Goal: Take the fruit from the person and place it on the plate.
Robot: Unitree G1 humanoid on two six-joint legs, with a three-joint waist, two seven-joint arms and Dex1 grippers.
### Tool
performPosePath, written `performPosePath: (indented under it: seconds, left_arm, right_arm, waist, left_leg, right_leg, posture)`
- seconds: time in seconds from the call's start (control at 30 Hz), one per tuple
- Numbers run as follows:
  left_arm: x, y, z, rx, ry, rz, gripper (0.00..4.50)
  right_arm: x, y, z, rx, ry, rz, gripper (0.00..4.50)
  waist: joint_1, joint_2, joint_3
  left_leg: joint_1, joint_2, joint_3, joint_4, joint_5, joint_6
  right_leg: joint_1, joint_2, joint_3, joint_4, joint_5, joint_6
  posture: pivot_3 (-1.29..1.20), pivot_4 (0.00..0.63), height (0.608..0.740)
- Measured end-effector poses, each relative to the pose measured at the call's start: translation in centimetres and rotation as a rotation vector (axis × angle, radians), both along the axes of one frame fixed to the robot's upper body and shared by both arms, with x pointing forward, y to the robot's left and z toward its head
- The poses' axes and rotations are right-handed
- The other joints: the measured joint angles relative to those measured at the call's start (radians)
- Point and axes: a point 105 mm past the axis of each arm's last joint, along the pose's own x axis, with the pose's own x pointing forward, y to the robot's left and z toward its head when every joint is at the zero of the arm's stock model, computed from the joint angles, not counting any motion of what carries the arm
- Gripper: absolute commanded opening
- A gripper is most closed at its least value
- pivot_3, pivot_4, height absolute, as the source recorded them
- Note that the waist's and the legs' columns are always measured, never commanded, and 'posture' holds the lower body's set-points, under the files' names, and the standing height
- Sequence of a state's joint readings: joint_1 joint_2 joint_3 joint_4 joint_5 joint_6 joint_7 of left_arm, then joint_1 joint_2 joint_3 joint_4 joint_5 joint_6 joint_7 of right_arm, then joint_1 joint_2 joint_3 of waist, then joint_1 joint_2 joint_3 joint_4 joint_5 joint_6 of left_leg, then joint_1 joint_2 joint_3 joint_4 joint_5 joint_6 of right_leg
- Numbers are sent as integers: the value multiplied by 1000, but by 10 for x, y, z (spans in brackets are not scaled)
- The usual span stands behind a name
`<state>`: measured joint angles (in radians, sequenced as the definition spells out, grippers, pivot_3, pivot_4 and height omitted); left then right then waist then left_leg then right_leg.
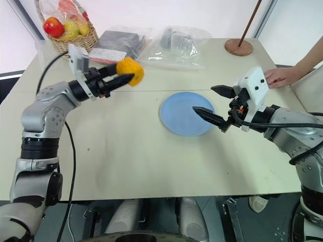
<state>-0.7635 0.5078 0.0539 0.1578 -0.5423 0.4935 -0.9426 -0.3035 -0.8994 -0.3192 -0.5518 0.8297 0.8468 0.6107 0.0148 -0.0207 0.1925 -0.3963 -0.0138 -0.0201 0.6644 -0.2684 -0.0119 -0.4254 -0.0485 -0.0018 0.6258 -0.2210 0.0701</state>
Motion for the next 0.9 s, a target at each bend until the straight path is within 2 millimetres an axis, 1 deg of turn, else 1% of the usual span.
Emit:
performPosePath:
  seconds: [0.13, 0.2, 0.3, 0.37, 0.47, 0.6, 0.77, 0.9]
  left_arm:
    - [7, -21, 6, 35, -14, -104, 2445]
    - [14, -32, 3, 51, -12, -135, 2445]
    - [22, -51, -9, 65, 22, -182, 2445]
    - [24, -61, -17, 71, 42, -212, 2445]
    - [26, -75, -34, 117, 77, -258, 2445]
    - [27, -85, -52, 162, 121, -287, 2445]
    - [24, -91, -65, 213, 146, -329, 2445]
    - [21, -92, -74, 269, 160, -355, 2445]
  right_arm:
    - [-3, -5, -3, -49, 15, -4, 4500]
    - [-3, -6, -3, -53, 15, -9, 4500]
    - [-5, -8, -5, -56, 17, -17, 4500]
    - [-7, -9, -6, -58, 20, -30, 4500]
    - [-10, -11, -7, -67, 20, -51, 4500]
    - [-14, -11, -8, -68, 17, -74, 4500]
    - [-18, -10, -9, -67, 23, -87, 4500]
    - [-20, -10, -6, -62, 9, -103, 4500]
  waist:
    - [-2, 0, 0]
    - [-2, 0, 0]
    - [-3, 0, 0]
    - [-3, 0, 0]
    - [-2, 0, 0]
    - [-2, 0, 0]
    - [-2, 0, 0]
    - [-2, 0, 0]
  left_leg:
    - [-1, 0, 0, 0, 0, 0]
    - [-1, 0, 0, 0, 0, 0]
    - [-2, 0, 0, 0, -1, 2]
    - [-3, 0, 0, 0, -1, 2]
    - [-5, 0, 0, 0, -1, 2]
    - [-7, 0, 0, 0, -1, 2]
    - [-7, 0, -1, 0, -1, 2]
    - [-8, 0, -1, 1, -1, 2]
  right_leg:
    - [0, 0, 0, -2, 0, 0]
    - [0, 0, 0, -3, 1, 1]
    - [0, 0, 0, -3, 2, 3]
    - [-1, 0, 0, -3, 2, 4]
    - [-3, 0, 0, -4, 2, 4]
    - [-5, 0, 0, -4, 2, 4]
    - [-5, 0, 0, -4, 2, 4]
    - [-5, 0, 0, -4, 2, 4]
  posture:
    - [0, 150, 740]
    - [0, 150, 740]
    - [0, 150, 740]
    - [0, 150, 740]
    - [0, 150, 740]
    - [0, 150, 740]
    - [0, 150, 740]
    - [0, 150, 740]
